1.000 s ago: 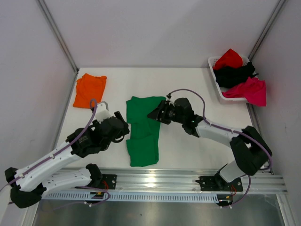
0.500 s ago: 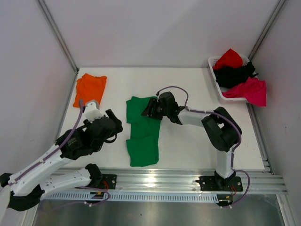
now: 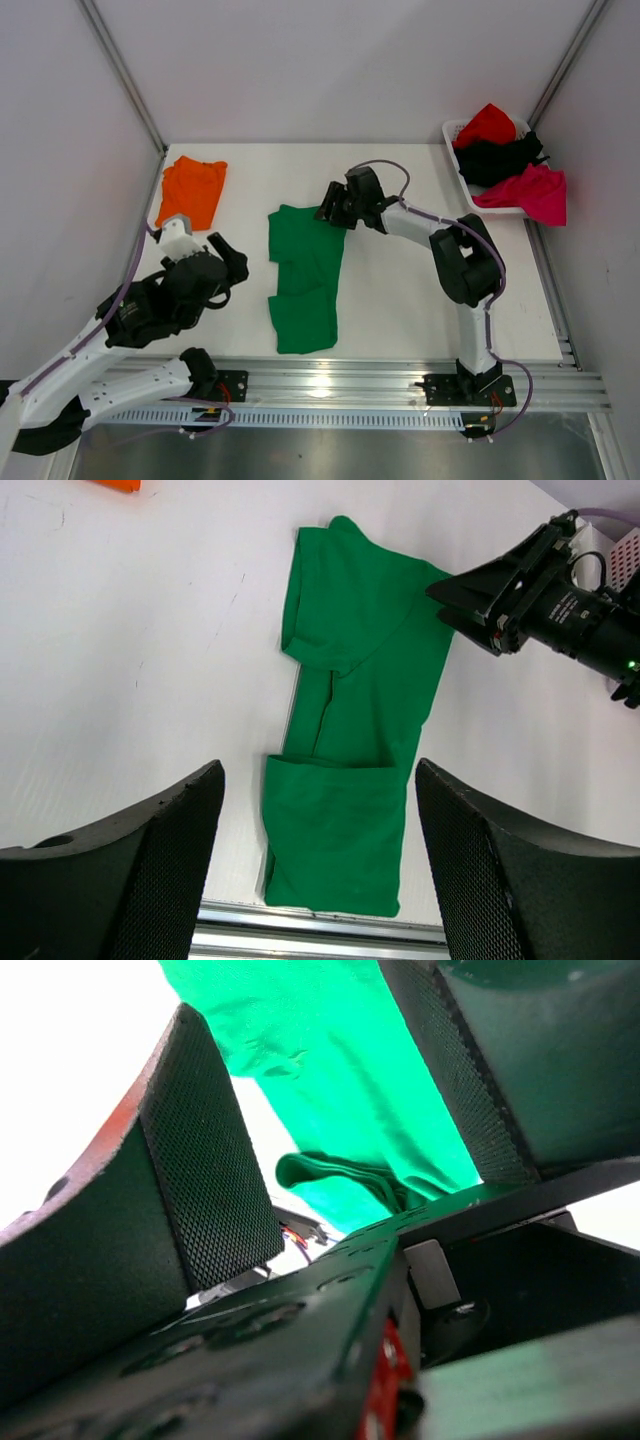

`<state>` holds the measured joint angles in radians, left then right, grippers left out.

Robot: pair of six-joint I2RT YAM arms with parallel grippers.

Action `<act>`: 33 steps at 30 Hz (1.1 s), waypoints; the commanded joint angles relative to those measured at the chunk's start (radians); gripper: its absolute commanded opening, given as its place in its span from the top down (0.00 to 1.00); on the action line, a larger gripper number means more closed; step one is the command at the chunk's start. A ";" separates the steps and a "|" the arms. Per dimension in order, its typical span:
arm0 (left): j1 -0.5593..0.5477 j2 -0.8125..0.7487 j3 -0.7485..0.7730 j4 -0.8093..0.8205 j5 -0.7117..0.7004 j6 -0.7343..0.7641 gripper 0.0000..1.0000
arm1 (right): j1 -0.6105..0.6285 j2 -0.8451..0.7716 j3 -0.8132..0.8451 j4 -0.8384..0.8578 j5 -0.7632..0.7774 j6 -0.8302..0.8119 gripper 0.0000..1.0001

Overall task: Fold and stack the t-shirts
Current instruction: Fold the tshirt

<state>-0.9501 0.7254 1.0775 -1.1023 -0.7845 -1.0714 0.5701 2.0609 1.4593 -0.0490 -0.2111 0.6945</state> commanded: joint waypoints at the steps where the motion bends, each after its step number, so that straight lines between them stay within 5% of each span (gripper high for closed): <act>1: 0.007 -0.014 0.033 -0.011 -0.036 0.001 0.20 | 0.013 -0.048 -0.037 -0.074 -0.008 -0.018 0.39; 9: 0.007 0.035 0.033 0.004 -0.022 0.024 0.20 | 0.059 -0.192 -0.224 -0.075 -0.045 -0.010 0.39; 33: 0.007 0.008 0.032 -0.056 -0.044 -0.013 0.20 | 0.007 -0.025 -0.154 -0.146 0.036 -0.095 0.40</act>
<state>-0.9501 0.7387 1.0813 -1.1488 -0.7963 -1.0718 0.5995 1.9919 1.2812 -0.1638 -0.2264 0.6342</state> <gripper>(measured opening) 0.801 0.598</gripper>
